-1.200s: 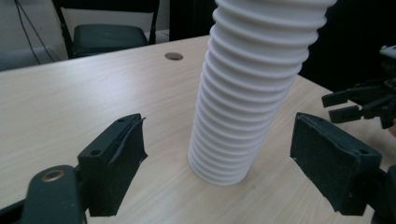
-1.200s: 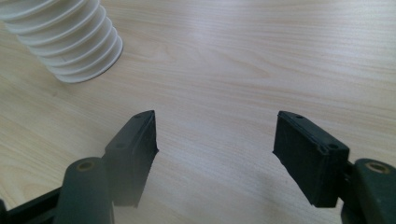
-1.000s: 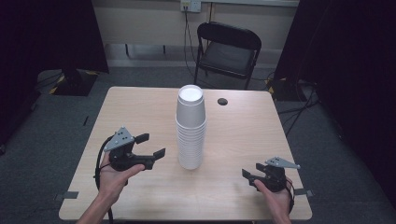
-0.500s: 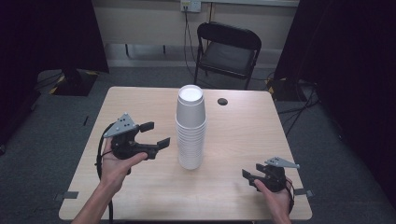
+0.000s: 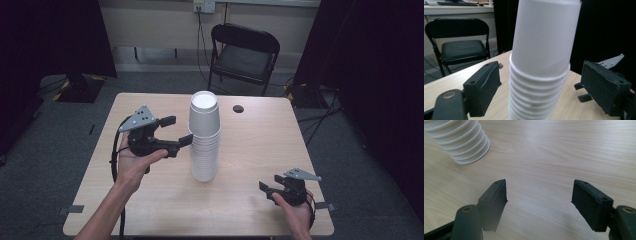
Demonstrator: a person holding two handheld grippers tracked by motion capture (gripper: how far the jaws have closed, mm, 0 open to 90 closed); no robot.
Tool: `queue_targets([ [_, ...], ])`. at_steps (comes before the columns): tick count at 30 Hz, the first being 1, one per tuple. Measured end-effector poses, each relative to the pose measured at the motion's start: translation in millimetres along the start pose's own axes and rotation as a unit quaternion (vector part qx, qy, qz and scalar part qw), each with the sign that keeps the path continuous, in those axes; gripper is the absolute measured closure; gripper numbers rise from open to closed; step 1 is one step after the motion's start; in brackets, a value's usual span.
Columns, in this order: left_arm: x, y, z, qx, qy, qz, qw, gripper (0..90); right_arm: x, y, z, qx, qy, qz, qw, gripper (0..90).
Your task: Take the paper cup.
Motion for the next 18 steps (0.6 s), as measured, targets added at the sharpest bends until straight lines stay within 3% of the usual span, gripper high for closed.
queue_targets([
  [5, 6.3, 11.9, 2.7, 0.005, -0.001, -0.002, 1.0000, 15.6, 1.6, 0.0, -3.0, -0.006, 0.009, -0.002, 0.9999, 27.5],
  [9, 14.2, 23.0, 2.7, 0.003, -0.017, 0.004, 0.9998, 15.5, 1.6, 0.7, -4.2, -0.009, 0.008, 0.000, 0.9999, 27.3],
  [18, 32.3, 39.4, 2.0, 0.013, -0.014, 0.002, 0.9998, 15.7, 0.9, 0.0, -2.3, -0.010, 0.009, 0.000, 0.9999, 27.2],
])
Point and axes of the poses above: each handheld gripper's, and its own axes: x roughly forward along the jaws, y roughly out of its top, z roughly to its right, the point moved 1 cm from there along x, roughly forward along the jaws, and after that the axes turned 5 degrees about z, right-handed, at the moved point
